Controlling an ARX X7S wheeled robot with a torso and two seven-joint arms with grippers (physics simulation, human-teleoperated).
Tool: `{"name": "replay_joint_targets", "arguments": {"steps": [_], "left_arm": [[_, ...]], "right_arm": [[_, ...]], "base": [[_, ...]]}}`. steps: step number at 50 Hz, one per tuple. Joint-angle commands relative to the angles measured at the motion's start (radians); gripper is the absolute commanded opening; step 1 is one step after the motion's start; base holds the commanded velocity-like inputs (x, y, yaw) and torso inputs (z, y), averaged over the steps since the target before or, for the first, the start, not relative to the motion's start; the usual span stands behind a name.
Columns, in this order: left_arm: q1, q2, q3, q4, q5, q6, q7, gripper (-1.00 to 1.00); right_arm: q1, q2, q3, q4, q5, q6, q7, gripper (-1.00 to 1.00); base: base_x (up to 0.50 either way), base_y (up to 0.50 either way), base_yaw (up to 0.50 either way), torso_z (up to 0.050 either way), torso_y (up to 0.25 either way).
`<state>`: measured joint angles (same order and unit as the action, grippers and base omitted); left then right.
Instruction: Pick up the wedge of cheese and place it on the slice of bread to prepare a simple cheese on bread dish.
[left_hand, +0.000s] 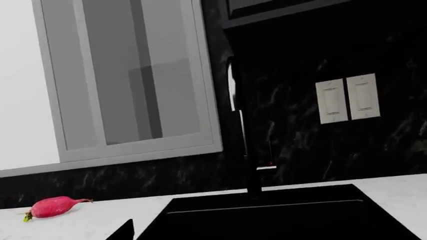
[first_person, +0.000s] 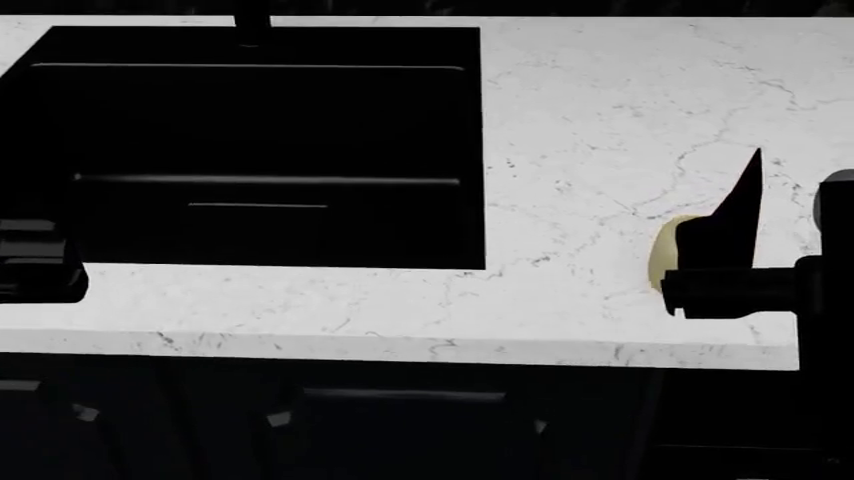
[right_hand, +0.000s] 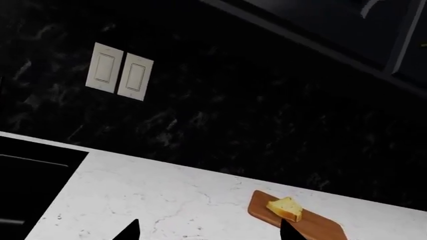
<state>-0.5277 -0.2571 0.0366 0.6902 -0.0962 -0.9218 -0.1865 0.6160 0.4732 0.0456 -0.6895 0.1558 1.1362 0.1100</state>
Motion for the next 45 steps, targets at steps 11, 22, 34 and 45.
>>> {"name": "replay_joint_targets", "arguments": {"steps": [11,22,34,45], "left_arm": [[0.0,0.001,0.005,-0.008,-0.013,0.017,-0.003,1.0],[-0.003,-0.002,0.012,-0.012,-0.019,0.019,-0.003,1.0],[-0.002,-0.004,0.019,-0.021,-0.02,0.03,-0.007,1.0],[0.002,-0.002,0.023,-0.02,-0.027,0.033,-0.011,1.0]], "right_arm": [[-0.011,-0.008,0.012,0.011,0.01,-0.002,0.001,1.0],[-0.011,0.0,0.015,0.002,0.016,0.003,-0.003,1.0],[-0.022,0.001,0.017,0.006,0.019,-0.003,-0.002,1.0],[-0.026,-0.002,0.032,-0.008,0.031,-0.001,-0.006,1.0]], "base": [[-0.11,-0.26,0.0,0.0,0.0],[-0.03,-0.34,0.0,0.0,0.0],[0.0,-0.46,0.0,0.0,0.0],[0.21,-0.45,0.0,0.0,0.0]]}}
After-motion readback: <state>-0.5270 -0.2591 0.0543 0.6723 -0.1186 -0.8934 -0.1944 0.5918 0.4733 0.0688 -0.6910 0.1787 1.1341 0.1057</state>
